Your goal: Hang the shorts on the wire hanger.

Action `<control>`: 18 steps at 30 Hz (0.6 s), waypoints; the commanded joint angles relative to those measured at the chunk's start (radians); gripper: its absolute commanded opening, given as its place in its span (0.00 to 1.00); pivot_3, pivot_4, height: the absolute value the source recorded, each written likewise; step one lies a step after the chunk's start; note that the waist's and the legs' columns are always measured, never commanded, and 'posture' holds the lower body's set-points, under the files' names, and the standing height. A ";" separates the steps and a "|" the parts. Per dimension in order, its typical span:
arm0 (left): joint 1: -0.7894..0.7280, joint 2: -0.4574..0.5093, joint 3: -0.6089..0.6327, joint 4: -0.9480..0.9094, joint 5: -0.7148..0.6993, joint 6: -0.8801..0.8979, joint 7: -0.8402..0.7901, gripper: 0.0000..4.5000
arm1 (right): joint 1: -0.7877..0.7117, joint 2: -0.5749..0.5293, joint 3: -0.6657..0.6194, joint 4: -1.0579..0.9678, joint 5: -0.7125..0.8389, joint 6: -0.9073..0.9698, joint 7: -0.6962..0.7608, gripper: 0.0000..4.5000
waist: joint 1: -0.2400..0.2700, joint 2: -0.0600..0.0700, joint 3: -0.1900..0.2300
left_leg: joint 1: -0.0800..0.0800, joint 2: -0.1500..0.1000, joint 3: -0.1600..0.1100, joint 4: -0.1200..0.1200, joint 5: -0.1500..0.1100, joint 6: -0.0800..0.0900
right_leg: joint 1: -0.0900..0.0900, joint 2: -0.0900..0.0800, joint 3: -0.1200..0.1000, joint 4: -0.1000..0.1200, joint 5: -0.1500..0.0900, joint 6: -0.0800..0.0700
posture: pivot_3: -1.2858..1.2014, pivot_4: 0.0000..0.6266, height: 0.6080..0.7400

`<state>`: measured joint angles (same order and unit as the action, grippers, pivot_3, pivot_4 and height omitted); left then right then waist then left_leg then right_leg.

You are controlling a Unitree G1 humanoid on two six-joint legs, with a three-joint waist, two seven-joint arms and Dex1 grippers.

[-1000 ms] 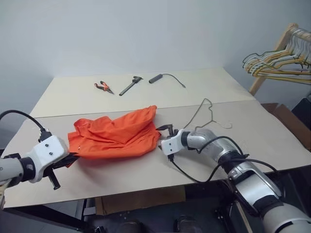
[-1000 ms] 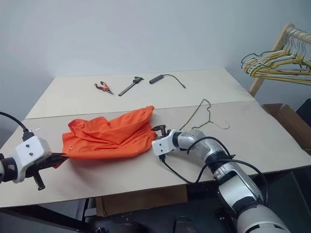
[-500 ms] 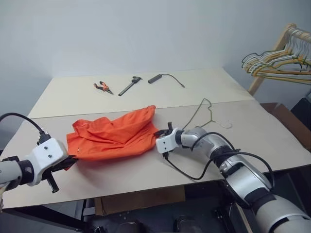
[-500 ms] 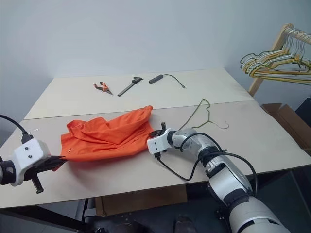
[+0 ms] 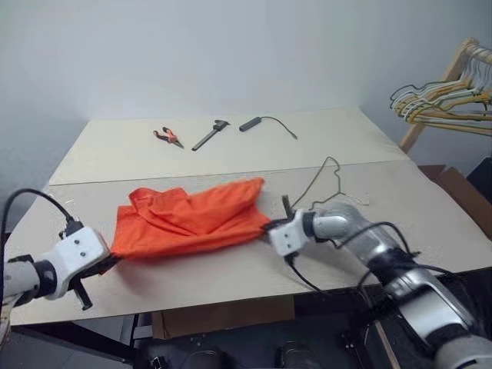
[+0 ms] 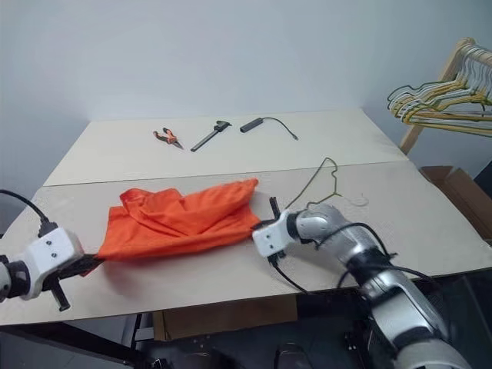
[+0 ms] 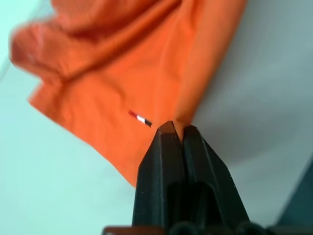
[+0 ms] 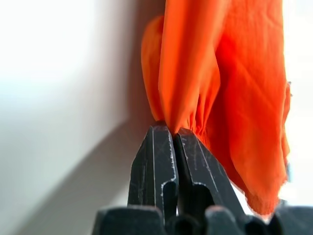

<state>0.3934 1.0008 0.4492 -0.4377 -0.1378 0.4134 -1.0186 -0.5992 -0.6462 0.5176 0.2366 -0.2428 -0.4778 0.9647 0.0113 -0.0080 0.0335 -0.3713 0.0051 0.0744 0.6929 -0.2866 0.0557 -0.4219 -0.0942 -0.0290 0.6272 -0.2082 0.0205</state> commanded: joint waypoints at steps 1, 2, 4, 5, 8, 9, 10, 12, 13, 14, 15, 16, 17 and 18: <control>0.019 0.030 0.045 -0.019 -0.017 -0.015 -0.054 0.00 | 0.045 -0.084 -0.083 -0.221 0.164 0.127 0.125 0.00 | 0.000 0.000 0.000 | 0.000 0.001 0.001 0.000 0.000 0.000 | 0.000 0.001 0.000 0.000 0.000 0.000 | 0.55 0.00 1.00; 0.026 0.032 0.054 -0.027 -0.033 -0.012 -0.076 0.00 | 0.059 -0.099 -0.095 -0.261 0.190 0.156 0.143 0.00 | 0.000 0.000 0.000 | 0.000 0.002 0.001 0.000 0.000 0.000 | 0.000 0.001 0.000 -0.001 0.000 0.000 | 0.55 0.00 1.00; 0.046 0.041 0.089 -0.049 -0.098 -0.032 -0.165 0.00 | 0.062 -0.111 -0.118 -0.301 0.269 0.230 0.189 0.00 | -0.002 0.000 0.000 | 0.002 0.003 0.003 0.000 0.000 0.000 | 0.000 0.001 0.000 0.000 0.000 0.000 | 0.54 0.00 1.00; 0.029 0.046 0.087 -0.046 -0.119 -0.031 -0.181 0.00 | 0.042 -0.091 -0.126 -0.283 0.275 0.264 0.182 0.00 | -0.002 -0.001 0.000 | 0.002 0.005 0.005 0.000 0.000 0.000 | 0.000 0.002 0.000 -0.001 -0.002 -0.003 | 0.54 0.00 1.00; -0.118 0.061 -0.025 0.036 -0.051 -0.051 -0.096 0.00 | -0.060 0.002 -0.142 -0.163 0.258 0.341 0.137 0.00 | -0.001 -0.001 0.000 | 0.004 0.007 0.008 0.000 0.000 -0.001 | 0.000 0.003 0.000 0.000 -0.004 -0.008 | 0.53 0.00 1.00; -0.195 0.066 -0.087 0.079 0.012 -0.062 -0.037 0.00 | -0.106 0.037 -0.144 -0.103 0.235 0.347 0.111 0.00 | 0.000 -0.001 0.000 | 0.005 0.007 0.008 0.001 0.000 -0.001 | 0.000 0.004 0.001 0.001 -0.004 -0.008 | 0.53 0.00 1.00; -0.305 0.057 -0.157 0.134 0.093 -0.077 0.048 0.00 | -0.168 0.085 -0.153 -0.020 0.213 0.332 0.063 0.00 | 0.001 0.000 0.000 | 0.006 0.007 0.009 0.001 0.001 -0.002 | 0.001 0.004 0.001 0.002 -0.004 -0.008 | 0.53 0.00 1.00; -0.511 0.003 -0.238 0.212 0.172 -0.040 0.189 0.00 | -0.274 0.165 -0.178 0.123 0.170 0.309 -0.054 0.00 | 0.002 0.000 0.001 | 0.005 0.007 0.010 0.001 0.002 -0.003 | 0.000 0.006 0.001 0.004 0.001 -0.005 | 0.52 0.00 1.00; -0.632 -0.040 -0.255 0.270 0.202 -0.036 0.281 0.00 | -0.350 0.199 -0.185 0.212 0.120 0.302 -0.161 0.00 | 0.000 -0.001 0.000 | 0.003 0.007 0.010 0.001 0.002 -0.003 | -0.001 0.006 0.001 0.003 0.002 -0.005 | 0.52 0.00 1.00; -0.763 -0.079 -0.259 0.320 0.240 -0.028 0.391 0.00 | -0.441 0.238 -0.212 0.307 0.083 0.301 -0.302 0.00 | 0.000 -0.001 0.000 | 0.001 0.007 0.010 0.001 0.002 -0.004 | -0.004 0.007 0.001 0.003 0.003 -0.006 | 0.52 0.00 1.00; -0.880 -0.110 -0.250 0.363 0.272 -0.049 0.497 0.00 | -0.530 0.269 -0.246 0.395 0.053 0.289 -0.462 0.00 | 0.001 -0.003 0.001 | 0.001 0.006 0.010 0.001 0.002 -0.005 | -0.004 0.007 0.001 0.004 0.004 -0.006 | 0.52 0.00 1.00; -0.975 -0.141 -0.230 0.389 0.289 -0.076 0.588 0.00 | -0.603 0.288 -0.274 0.466 0.023 0.268 -0.609 0.00 | 0.000 -0.007 0.001 | -0.003 0.005 0.010 0.002 0.007 -0.013 | -0.008 0.005 0.001 0.005 0.005 -0.006 | 0.53 0.00 1.00; -1.042 -0.162 -0.206 0.405 0.292 -0.109 0.649 0.00 | -0.655 0.297 -0.299 0.519 0.001 0.238 -0.734 0.00 | -0.003 -0.010 0.000 | -0.016 0.005 0.009 0.002 0.010 -0.018 | -0.020 0.006 0.000 0.008 0.010 -0.008 | 0.53 0.00 1.00; -1.083 -0.176 -0.180 0.400 0.274 -0.111 0.671 0.00 | -0.688 0.296 -0.318 0.550 -0.017 0.200 -0.830 0.00 | -0.007 -0.012 -0.002 | -0.025 0.004 0.009 0.001 0.011 -0.021 | -0.030 0.007 0.000 0.005 0.014 -0.009 | 0.53 0.00 1.00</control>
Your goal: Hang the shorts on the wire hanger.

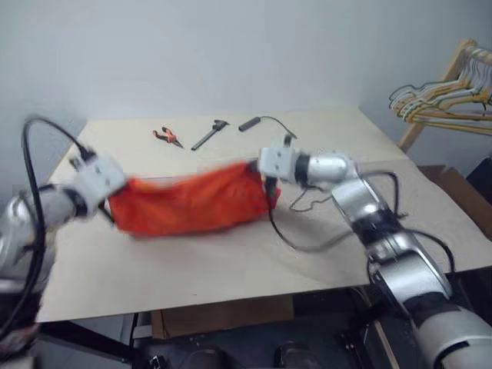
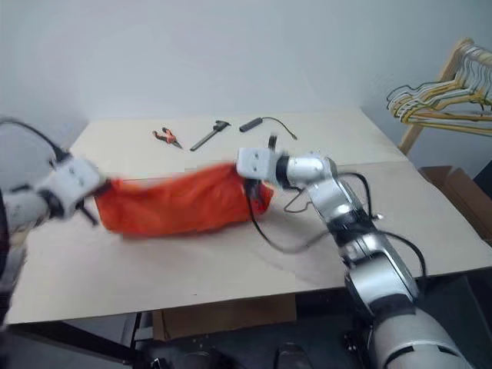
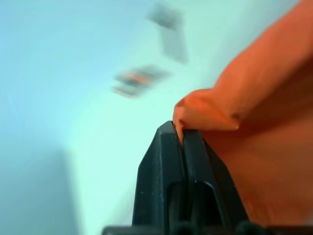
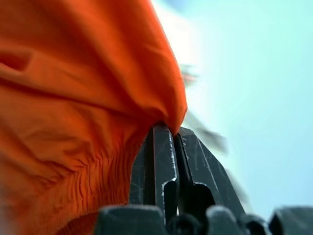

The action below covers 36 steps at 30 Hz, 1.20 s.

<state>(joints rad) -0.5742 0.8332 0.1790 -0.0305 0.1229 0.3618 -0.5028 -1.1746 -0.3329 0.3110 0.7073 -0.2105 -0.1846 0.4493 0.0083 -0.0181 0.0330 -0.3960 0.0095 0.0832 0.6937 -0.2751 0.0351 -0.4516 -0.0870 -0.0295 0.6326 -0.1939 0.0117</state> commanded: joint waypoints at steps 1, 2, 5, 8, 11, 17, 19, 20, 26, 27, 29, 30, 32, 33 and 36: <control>-0.144 -0.019 0.120 -0.015 -0.009 -0.081 0.176 0.00 | -0.134 -0.018 -0.137 0.094 -0.047 -0.130 -0.379 0.00 | -0.010 -0.002 -0.001 | -0.006 -0.002 0.001 0.000 0.001 -0.001 | -0.007 -0.001 -0.001 0.001 0.000 0.000 | 0.53 0.00 1.00; -0.156 -0.026 0.154 -0.037 -0.043 -0.084 0.177 0.00 | -0.139 -0.022 -0.159 0.090 -0.037 -0.156 -0.405 0.00 | -0.019 -0.003 -0.004 | -0.006 -0.002 0.001 -0.003 0.001 -0.001 | -0.009 -0.002 -0.004 0.001 0.000 0.000 | 0.53 0.00 1.00; -0.093 -0.007 0.216 -0.105 -0.106 -0.075 0.120 0.00 | -0.098 -0.037 -0.168 0.060 -0.027 -0.210 -0.363 0.00 | -0.050 -0.003 -0.010 | 0.004 -0.006 0.002 -0.020 0.000 -0.001 | -0.005 -0.005 -0.013 -0.006 -0.001 0.000 | 0.53 0.00 1.00; 0.061 0.023 0.269 -0.176 -0.155 -0.088 0.027 0.00 | 0.007 -0.051 -0.126 0.004 -0.036 -0.262 -0.265 0.00 | -0.078 -0.004 -0.012 | 0.008 -0.005 0.005 -0.025 0.000 -0.001 | -0.002 -0.005 -0.016 -0.010 -0.002 0.002 | 0.53 0.00 1.00; 0.281 0.037 0.331 -0.241 -0.178 -0.161 -0.070 0.00 | 0.152 -0.085 -0.027 -0.062 -0.131 -0.343 -0.199 0.00 | -0.103 -0.003 -0.011 | 0.009 -0.001 0.009 -0.022 0.000 -0.001 | 0.005 -0.003 -0.015 -0.017 -0.005 0.002 | 0.53 0.00 1.00; 0.812 0.025 0.390 -0.382 -0.214 -0.280 -0.358 0.00 | 0.405 -0.145 0.152 -0.182 -0.304 -0.432 -0.122 0.00 | -0.101 -0.001 -0.007 | 0.027 0.007 0.016 -0.017 -0.001 0.002 | 0.017 -0.002 -0.008 -0.010 -0.002 -0.004 | 0.53 0.00 1.00; 0.963 0.038 0.381 -0.405 -0.208 -0.297 -0.431 0.00 | 0.456 -0.169 0.173 -0.239 -0.291 -0.434 -0.042 0.00 | -0.091 -0.002 -0.007 | 0.045 0.007 0.019 -0.017 -0.010 0.011 | 0.032 -0.004 -0.008 -0.006 -0.010 -0.005 | 0.53 0.00 1.00; 1.033 0.048 0.373 -0.415 -0.192 -0.301 -0.459 0.00 | 0.479 -0.193 0.187 -0.272 -0.278 -0.440 0.019 0.00 | -0.083 -0.003 -0.006 | 0.045 0.007 0.019 -0.016 -0.010 0.011 | 0.031 -0.004 -0.008 -0.006 -0.010 -0.005 | 0.53 0.00 1.00; 1.231 0.073 0.319 -0.467 -0.129 -0.289 -0.539 0.00 | 0.561 -0.318 0.235 -0.431 -0.193 -0.449 0.307 0.00 | -0.036 -0.002 -0.006 | 0.044 0.007 0.018 -0.014 -0.010 0.011 | 0.029 -0.005 -0.007 -0.004 -0.016 -0.009 | 0.53 0.00 1.00; 1.239 0.072 0.314 -0.478 -0.139 -0.280 -0.549 0.00 | 0.568 -0.325 0.234 -0.446 -0.187 -0.443 0.327 0.00 | -0.031 -0.004 -0.006 | 0.044 0.007 0.018 -0.014 -0.010 0.012 | 0.029 -0.005 -0.008 -0.004 -0.018 -0.006 | 0.53 0.00 1.00; 1.255 0.076 0.311 -0.501 -0.160 -0.254 -0.576 0.00 | 0.576 -0.328 0.228 -0.466 -0.177 -0.435 0.351 0.00 | -0.025 -0.006 -0.008 | 0.044 0.008 0.018 -0.014 -0.010 0.012 | 0.029 -0.005 -0.008 -0.004 -0.018 -0.007 | 0.53 0.00 1.00; 1.267 0.082 0.311 -0.513 -0.165 -0.242 -0.593 0.00 | 0.580 -0.328 0.224 -0.477 -0.173 -0.428 0.359 0.00 | -0.024 -0.006 -0.008 | 0.044 0.008 0.018 -0.014 -0.010 0.012 | 0.029 -0.005 -0.008 -0.004 -0.018 -0.008 | 0.53 0.00 1.00; 1.292 0.096 0.310 -0.532 -0.168 -0.220 -0.626 0.00 | 0.585 -0.333 0.219 -0.494 -0.172 -0.419 0.382 0.00 | -0.023 -0.006 -0.008 | 0.043 0.008 0.018 -0.014 -0.010 0.012 | 0.028 -0.005 -0.008 -0.004 -0.018 -0.008 | 0.53 0.00 1.00; 1.298 0.099 0.308 -0.537 -0.169 -0.216 -0.635 0.00 | 0.591 -0.344 0.219 -0.508 -0.163 -0.413 0.409 0.00 | -0.023 -0.006 -0.008 | 0.043 0.008 0.018 -0.014 -0.011 0.012 | 0.028 -0.005 -0.008 -0.004 -0.018 -0.008 | 0.53 0.00 1.00; 1.301 0.101 0.305 -0.562 -0.192 -0.191 -0.656 0.00 | 0.614 -0.385 0.218 -0.562 -0.119 -0.404 0.495 0.00 | -0.021 -0.005 -0.007 | 0.043 0.008 0.018 -0.014 -0.011 0.013 | 0.028 -0.005 -0.008 -0.004 -0.019 -0.008 | 0.53 0.00 1.00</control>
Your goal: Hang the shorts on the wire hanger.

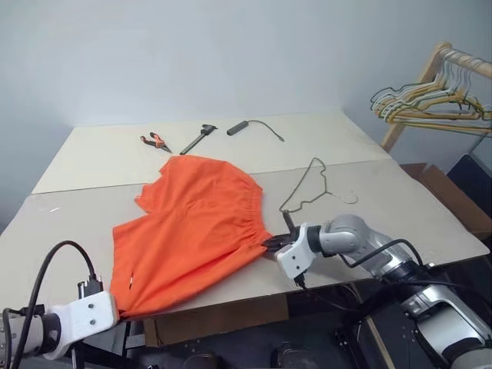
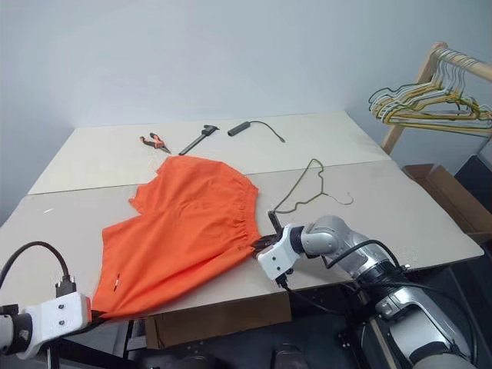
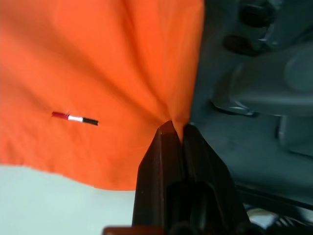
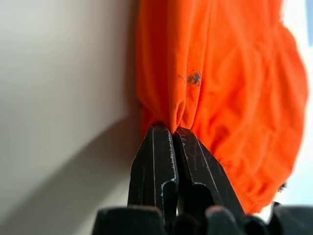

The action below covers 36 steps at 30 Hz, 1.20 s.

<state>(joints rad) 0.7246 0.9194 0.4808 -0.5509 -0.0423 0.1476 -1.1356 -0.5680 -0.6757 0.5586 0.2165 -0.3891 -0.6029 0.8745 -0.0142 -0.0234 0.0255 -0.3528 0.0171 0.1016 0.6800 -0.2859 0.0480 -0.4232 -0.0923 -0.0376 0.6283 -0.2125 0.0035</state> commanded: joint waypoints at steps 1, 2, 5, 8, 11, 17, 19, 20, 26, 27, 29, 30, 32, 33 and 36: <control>0.004 0.016 0.004 -0.055 -0.042 0.037 -0.037 0.00 | 0.016 -0.055 -0.028 -0.093 0.078 0.019 0.097 0.00 | 0.002 0.000 0.000 | 0.000 0.000 0.000 0.000 0.000 0.000 | 0.000 0.000 0.000 0.000 0.000 0.000 | 0.53 0.00 1.00; 0.009 0.019 0.009 -0.073 -0.071 0.059 -0.061 0.00 | 0.025 -0.066 -0.027 -0.113 0.103 0.025 0.126 0.00 | 0.003 0.000 0.000 | 0.000 0.000 0.000 0.000 0.000 0.000 | 0.000 0.000 -0.001 0.000 -0.001 0.001 | 0.53 0.00 1.00; 0.017 0.023 0.014 -0.103 -0.121 0.096 -0.101 0.00 | 0.047 -0.073 -0.029 -0.156 0.133 0.059 0.165 0.00 | 0.002 0.000 0.000 | 0.000 0.000 -0.001 0.000 0.000 0.001 | 0.000 0.000 -0.001 -0.001 -0.001 0.001 | 0.53 0.00 1.00; 0.001 0.033 -0.009 -0.089 -0.096 0.087 -0.093 0.00 | 0.057 -0.079 -0.030 -0.170 0.130 0.075 0.193 0.00 | 0.001 0.000 0.000 | 0.000 0.000 -0.001 0.000 0.000 0.001 | 0.000 0.000 -0.001 0.000 -0.002 0.002 | 0.53 0.00 1.00; -0.004 0.041 -0.017 -0.089 -0.107 0.102 -0.108 0.00 | 0.073 -0.089 -0.033 -0.186 0.141 0.094 0.228 0.00 | 0.002 0.000 0.000 | 0.000 0.000 -0.001 0.000 0.000 0.001 | 0.000 0.001 -0.001 0.000 -0.002 0.002 | 0.53 0.00 1.00; -0.003 0.036 -0.034 -0.080 -0.083 0.125 -0.087 0.00 | 0.077 -0.071 -0.052 -0.172 0.098 0.158 0.200 0.00 | 0.002 0.000 0.000 | 0.000 0.000 -0.001 0.000 -0.001 0.001 | 0.000 0.000 -0.001 -0.001 -0.002 0.002 | 0.53 0.00 1.00; -0.002 0.033 -0.035 -0.054 -0.059 0.094 -0.076 0.10 | 0.079 -0.078 -0.057 -0.188 0.117 0.190 0.224 0.12 | 0.003 0.000 0.000 | 0.000 0.000 -0.001 0.000 -0.001 0.001 | 0.000 0.000 -0.001 -0.001 -0.002 0.002 | 0.53 0.00 1.00; 0.005 0.035 -0.027 -0.046 -0.055 0.084 -0.081 0.15 | 0.083 -0.094 -0.062 -0.204 0.141 0.203 0.252 0.17 | 0.003 0.000 0.000 | 0.000 0.000 -0.001 0.000 -0.001 0.001 | 0.000 0.000 -0.001 -0.001 -0.002 0.002 | 0.53 0.00 1.00; 0.063 0.056 0.111 -0.021 -0.091 0.103 -0.170 0.57 | 0.088 -0.221 -0.159 -0.273 0.333 0.322 0.405 0.62 | 0.006 0.000 0.001 | -0.001 0.000 -0.001 0.000 -0.001 0.002 | 0.000 -0.001 -0.002 -0.002 -0.002 0.002 | 0.53 0.00 1.00; 0.068 0.060 0.139 -0.018 -0.099 0.113 -0.186 0.65 | 0.086 -0.238 -0.187 -0.276 0.375 0.350 0.422 0.70 | 0.006 0.000 0.001 | -0.001 0.000 -0.001 0.000 -0.001 0.002 | 0.000 -0.001 -0.002 -0.003 -0.002 0.002 | 0.53 0.00 1.00; 0.059 0.059 0.187 -0.011 -0.114 0.118 -0.200 0.78 | 0.080 -0.251 -0.243 -0.268 0.438 0.404 0.432 0.85 | 0.006 0.000 0.001 | -0.001 0.000 -0.002 0.000 -0.001 0.002 | 0.000 -0.001 -0.002 -0.003 -0.003 0.002 | 0.53 0.00 1.00; 0.045 0.054 0.208 -0.011 -0.136 0.126 -0.206 0.86 | 0.075 -0.247 -0.268 -0.260 0.462 0.436 0.427 0.93 | 0.007 0.000 0.001 | -0.001 0.000 -0.002 0.000 -0.002 0.002 | 0.000 -0.001 -0.002 -0.003 -0.003 0.002 | 0.53 0.00 1.00; -0.010 0.038 0.227 -0.015 -0.191 0.130 -0.194 1.00 | 0.036 -0.187 -0.309 -0.218 0.448 0.538 0.327 1.00 | 0.007 0.001 0.001 | 0.000 0.001 -0.003 0.000 -0.002 0.001 | -0.001 -0.001 -0.003 -0.003 -0.003 0.002 | 0.52 0.00 1.00; -0.052 0.029 0.227 -0.021 -0.232 0.158 -0.176 1.00 | 0.002 -0.141 -0.322 -0.189 0.442 0.633 0.271 1.00 | 0.004 0.001 0.001 | 0.000 0.001 -0.003 0.000 -0.004 -0.003 | -0.001 -0.001 -0.003 -0.002 -0.003 0.002 | 0.52 0.00 1.00; -0.173 0.010 0.189 -0.033 -0.305 0.214 -0.116 1.00 | -0.088 -0.016 -0.333 -0.099 0.430 0.887 0.155 1.00 | -0.002 0.001 0.001 | 0.000 0.002 -0.002 0.000 -0.004 -0.005 | -0.001 -0.001 -0.002 0.000 -0.002 0.001 | 0.52 0.00 1.00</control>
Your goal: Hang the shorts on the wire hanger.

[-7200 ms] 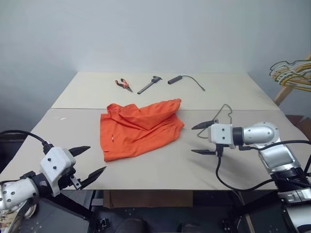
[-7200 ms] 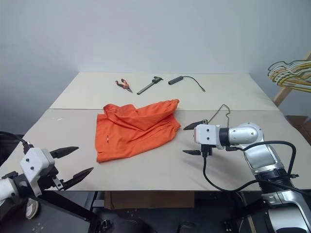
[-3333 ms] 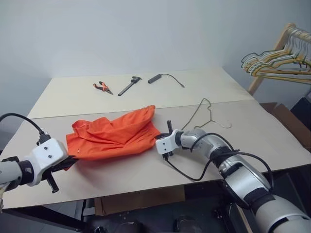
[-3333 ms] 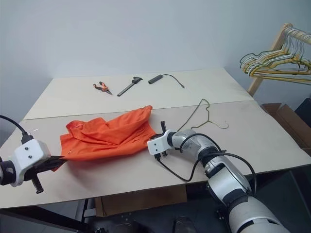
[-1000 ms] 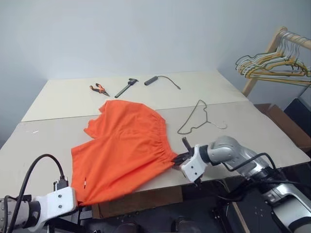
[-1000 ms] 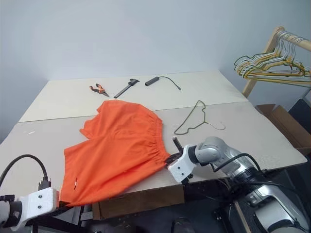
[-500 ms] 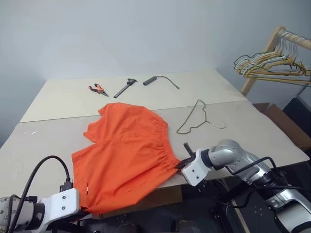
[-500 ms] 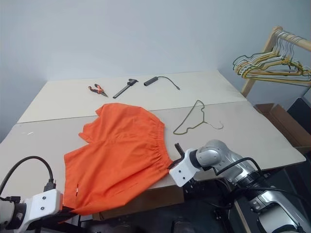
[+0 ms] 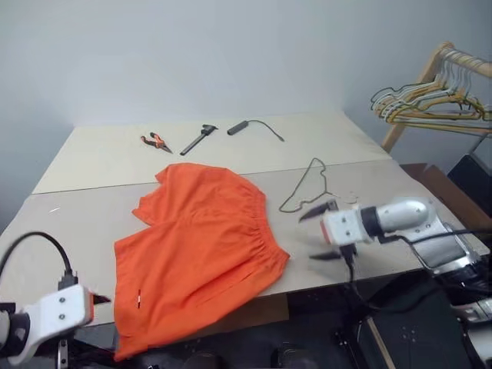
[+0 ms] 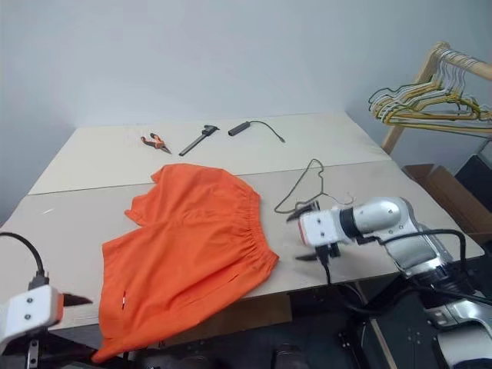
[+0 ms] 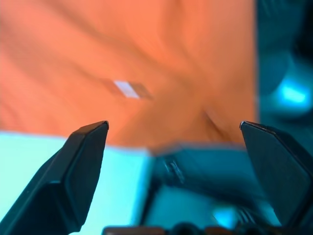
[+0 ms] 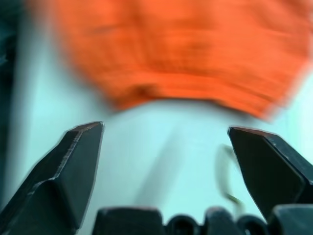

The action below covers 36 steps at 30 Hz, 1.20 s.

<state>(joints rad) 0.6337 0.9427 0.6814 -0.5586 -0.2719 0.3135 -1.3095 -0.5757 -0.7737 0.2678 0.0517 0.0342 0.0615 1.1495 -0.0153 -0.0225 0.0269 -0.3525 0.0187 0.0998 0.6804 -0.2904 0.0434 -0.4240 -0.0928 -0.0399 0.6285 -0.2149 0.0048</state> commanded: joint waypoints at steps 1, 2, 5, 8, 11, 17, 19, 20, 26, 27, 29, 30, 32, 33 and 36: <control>-0.123 -0.017 -0.036 -0.029 -0.087 0.065 0.086 1.00 | -0.112 0.132 -0.050 0.108 0.002 0.321 -0.173 1.00 | -0.001 0.000 0.000 | 0.000 0.000 0.000 0.000 0.000 0.000 | 0.000 0.000 0.000 0.000 0.000 0.000 | 0.52 0.00 1.00; -0.162 -0.024 -0.062 -0.036 -0.095 0.063 0.107 1.00 | -0.148 0.187 -0.068 0.161 0.009 0.419 -0.230 1.00 | 0.000 0.000 0.000 | 0.000 0.000 0.000 0.000 0.001 0.001 | 0.000 0.000 0.000 0.001 0.003 -0.005 | 0.52 0.00 1.00; -0.260 -0.034 -0.129 -0.053 -0.126 0.084 0.156 1.00 | -0.227 0.296 -0.108 0.313 0.024 0.575 -0.331 1.00 | -0.001 0.001 0.000 | -0.003 -0.001 0.000 0.000 0.003 0.004 | -0.001 0.000 0.000 0.001 0.008 -0.005 | 0.52 0.00 1.00; -0.320 -0.028 -0.185 -0.055 -0.132 0.088 0.178 1.00 | -0.269 0.359 -0.133 0.422 0.050 0.603 -0.347 1.00 | 0.002 0.001 0.000 | -0.007 -0.002 -0.002 0.000 0.003 0.004 | -0.004 0.000 -0.001 0.001 0.009 -0.003 | 0.52 0.00 1.00; -0.368 -0.010 -0.249 -0.034 -0.108 0.068 0.190 1.00 | -0.313 0.408 -0.135 0.537 0.059 0.607 -0.344 1.00 | -0.003 0.002 -0.001 | -0.015 -0.003 -0.001 0.000 0.003 0.002 | -0.011 0.000 0.000 0.000 0.009 -0.003 | 0.52 0.00 1.00; -0.427 0.017 -0.332 0.019 -0.051 0.029 0.208 1.00 | -0.382 0.446 -0.113 0.750 0.003 0.597 -0.393 1.00 | -0.023 0.002 0.000 | -0.017 -0.003 0.000 0.000 0.004 0.000 | -0.014 0.002 0.000 0.000 0.009 -0.002 | 0.52 0.00 1.00; -0.430 0.019 -0.339 0.030 -0.043 0.019 0.209 1.00 | -0.387 0.443 -0.110 0.776 -0.005 0.596 -0.396 1.00 | -0.027 0.002 0.000 | -0.017 -0.003 0.000 0.000 0.004 0.001 | -0.014 0.002 0.000 0.000 0.009 -0.002 | 0.52 0.00 1.00; -0.430 0.020 -0.344 0.037 -0.037 0.014 0.209 1.00 | -0.384 0.431 -0.100 0.781 -0.015 0.609 -0.387 1.00 | -0.028 0.002 0.000 | -0.017 -0.003 0.000 0.000 0.004 0.001 | -0.014 0.002 0.000 0.000 0.009 -0.002 | 0.52 0.00 1.00; -0.412 0.021 -0.342 0.053 -0.023 -0.013 0.203 1.00 | -0.295 0.300 -0.068 0.655 -0.026 0.727 -0.289 1.00 | -0.020 0.002 0.000 | -0.017 -0.003 -0.001 0.000 0.003 0.003 | -0.013 0.002 -0.001 0.000 0.009 -0.002 | 0.51 0.00 1.00; -0.410 0.021 -0.339 0.055 -0.023 -0.016 0.202 1.00 | -0.277 0.278 -0.066 0.623 -0.021 0.747 -0.273 1.00 | -0.019 0.002 0.000 | -0.017 -0.003 -0.002 0.000 0.002 0.003 | -0.013 0.001 -0.001 0.000 0.009 -0.002 | 0.51 0.00 1.00; -0.403 0.026 -0.338 0.061 -0.013 -0.024 0.201 1.00 | -0.233 0.219 -0.051 0.532 -0.022 0.786 -0.240 1.00 | -0.020 0.002 -0.001 | -0.017 -0.003 -0.001 0.000 0.002 0.004 | -0.012 0.001 0.000 0.000 0.010 -0.001 | 0.51 0.00 1.00; -0.401 0.029 -0.339 0.064 -0.007 -0.031 0.202 1.00 | -0.214 0.190 -0.046 0.485 -0.018 0.807 -0.224 1.00 | -0.022 0.002 -0.001 | -0.017 -0.003 -0.001 0.000 0.002 0.004 | -0.012 0.001 -0.001 -0.001 0.010 -0.001 | 0.51 0.00 1.00; -0.400 0.030 -0.343 0.068 -0.002 -0.037 0.204 1.00 | -0.187 0.148 -0.042 0.403 -0.014 0.830 -0.210 1.00 | -0.024 0.003 0.000 | -0.017 -0.003 -0.001 0.000 0.002 0.005 | -0.012 0.001 0.000 0.000 0.010 -0.001 | 0.51 0.00 1.00; -0.401 0.028 -0.345 0.069 -0.001 -0.040 0.204 1.00 | -0.188 0.148 -0.066 0.380 -0.002 0.840 -0.230 1.00 | -0.025 0.003 0.000 | -0.016 -0.003 -0.001 0.000 0.002 0.005 | -0.012 0.002 0.000 0.000 0.010 -0.001 | 0.51 0.00 1.00; -0.412 0.020 -0.360 0.070 -0.001 -0.045 0.212 1.00 | -0.228 0.204 -0.146 0.384 0.020 0.846 -0.338 1.00 | -0.040 0.003 0.000 | -0.016 -0.002 0.000 0.000 0.002 0.004 | -0.013 0.003 0.001 0.000 0.010 -0.001 | 0.51 0.00 1.00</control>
<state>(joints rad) 0.2374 0.9569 0.3237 -0.4814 -0.2763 0.2853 -1.1075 -0.7518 -0.5905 0.1715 0.4631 0.0265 0.9051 0.8596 -0.0550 -0.0195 0.0268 -0.3677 0.0172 0.0995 0.6807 -0.2879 0.0465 -0.4367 -0.0890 -0.0391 0.6290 -0.2052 0.0035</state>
